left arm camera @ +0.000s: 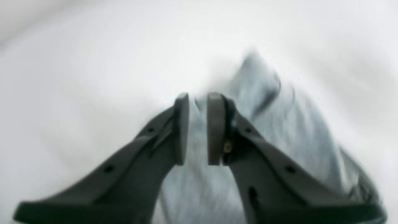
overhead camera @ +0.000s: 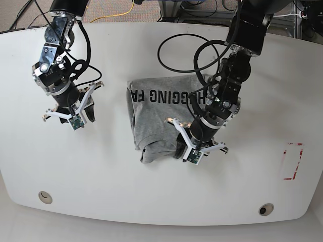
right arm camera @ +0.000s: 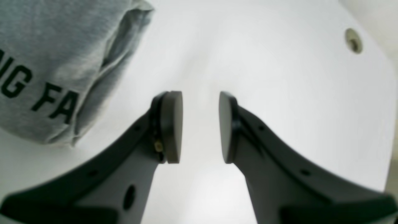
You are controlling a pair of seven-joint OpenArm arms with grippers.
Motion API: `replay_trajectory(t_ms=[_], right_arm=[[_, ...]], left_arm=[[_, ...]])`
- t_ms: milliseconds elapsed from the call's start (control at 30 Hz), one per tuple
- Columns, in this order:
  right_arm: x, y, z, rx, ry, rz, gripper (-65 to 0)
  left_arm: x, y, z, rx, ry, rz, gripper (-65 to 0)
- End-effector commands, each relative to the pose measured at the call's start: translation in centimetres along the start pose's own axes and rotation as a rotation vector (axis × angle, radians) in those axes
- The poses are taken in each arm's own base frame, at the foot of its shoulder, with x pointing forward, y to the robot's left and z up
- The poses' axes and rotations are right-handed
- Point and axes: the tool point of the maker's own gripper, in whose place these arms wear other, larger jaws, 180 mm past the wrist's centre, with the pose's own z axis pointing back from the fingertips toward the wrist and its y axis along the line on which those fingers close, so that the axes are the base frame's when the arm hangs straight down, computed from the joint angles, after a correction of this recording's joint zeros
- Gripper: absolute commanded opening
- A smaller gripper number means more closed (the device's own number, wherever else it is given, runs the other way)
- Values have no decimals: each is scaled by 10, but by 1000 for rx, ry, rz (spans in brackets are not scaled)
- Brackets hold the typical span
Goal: Layout the t-shirt on the table in an organized manner, then fold the t-shirt properly
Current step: 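Release the right gripper and drag the shirt with the left gripper, then slide the folded shirt with the left gripper toward the red-taped square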
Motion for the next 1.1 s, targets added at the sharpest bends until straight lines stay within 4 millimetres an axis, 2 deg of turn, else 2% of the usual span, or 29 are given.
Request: replay_trajectory(t_ms=[0,100,233,367,533,800,867,967,1067], right_arm=[[12,-16,5,-38,-38,19,-466],[14,-22,6,-51,-39,26,-466],[12,-31,9,-75,-36,15,-466],[10,-32,10,-81,-35,3,-466],[9,-31,10,-75,-36,-4,-466],[1,-25,11,-62,-19,-7,-466],[0,-25,11,-62,-18,-7,-466],[0,-24,11,-60,-18,-8,-466],[0,-23,11,-57,-19,-8,-466]], left_arm=[[12,-10,-7,43,-61,21,-450],[11,-10,-12,127,-88,23,-413],[-4,-24,-24,201,-85,-10,-472],[-31,-32,-33,236,-61,-53,-531],[-70,-42,-42,231,6,-102,-532],[-114,-58,-51,173,119,-176,-532],[-121,-53,-48,175,131,-187,-532],[-134,-33,-42,176,153,-235,-531],[-160,-24,-28,130,200,-259,-531]])
